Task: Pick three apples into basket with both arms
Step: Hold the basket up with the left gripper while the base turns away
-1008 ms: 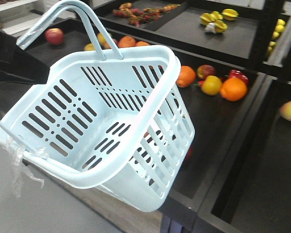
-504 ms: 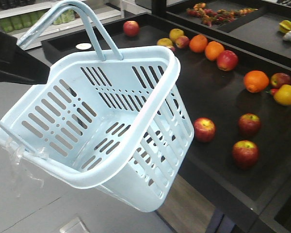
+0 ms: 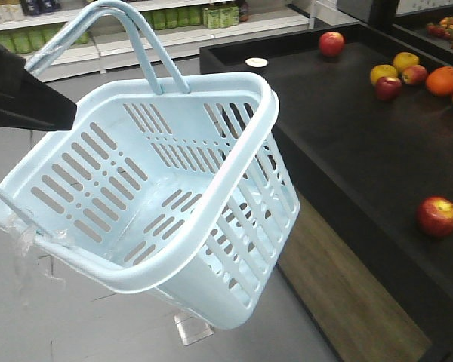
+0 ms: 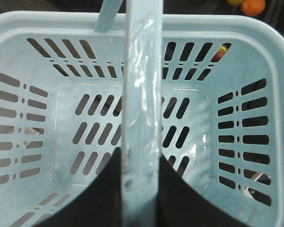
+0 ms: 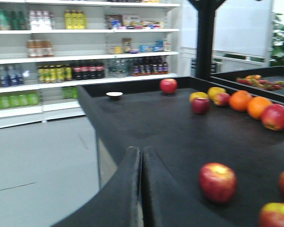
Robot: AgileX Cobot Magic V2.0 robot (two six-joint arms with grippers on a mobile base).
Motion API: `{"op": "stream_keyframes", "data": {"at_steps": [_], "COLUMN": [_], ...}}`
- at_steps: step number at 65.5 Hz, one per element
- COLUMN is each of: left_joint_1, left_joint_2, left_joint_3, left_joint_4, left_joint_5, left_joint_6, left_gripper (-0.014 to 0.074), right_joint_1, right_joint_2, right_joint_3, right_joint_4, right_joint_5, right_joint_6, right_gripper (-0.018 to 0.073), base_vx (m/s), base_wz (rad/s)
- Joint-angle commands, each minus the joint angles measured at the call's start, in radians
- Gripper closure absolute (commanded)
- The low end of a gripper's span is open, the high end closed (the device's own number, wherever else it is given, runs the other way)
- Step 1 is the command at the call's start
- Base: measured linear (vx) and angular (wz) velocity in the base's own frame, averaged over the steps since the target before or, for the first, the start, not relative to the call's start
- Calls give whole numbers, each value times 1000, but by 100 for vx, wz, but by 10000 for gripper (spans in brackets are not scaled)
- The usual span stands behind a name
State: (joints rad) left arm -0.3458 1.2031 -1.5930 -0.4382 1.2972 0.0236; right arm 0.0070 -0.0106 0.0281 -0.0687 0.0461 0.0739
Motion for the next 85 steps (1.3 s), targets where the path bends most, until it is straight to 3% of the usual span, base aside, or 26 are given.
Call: {"op": "stream_keyframes", "data": {"at_steps": [1, 85], "left_joint_1": [-4, -4], "left_joint_2": [-25, -25], "left_joint_3": [-28, -28], "left_joint_4": [-49, -49], "left_joint_5": [-46, -46], "left_joint_6": [-8, -8], "left_gripper": [604, 604], "right_joint_1": [-7, -7], "right_joint_2": [-10, -10], "right_joint_3": [15, 15], "right_joint_4": [-6, -6], "right_joint_5": [-74, -74], "right_joint_6": [-8, -8], "right_gripper": [564, 564], "base_vx": [-10, -1], "base_wz": [51, 46]}}
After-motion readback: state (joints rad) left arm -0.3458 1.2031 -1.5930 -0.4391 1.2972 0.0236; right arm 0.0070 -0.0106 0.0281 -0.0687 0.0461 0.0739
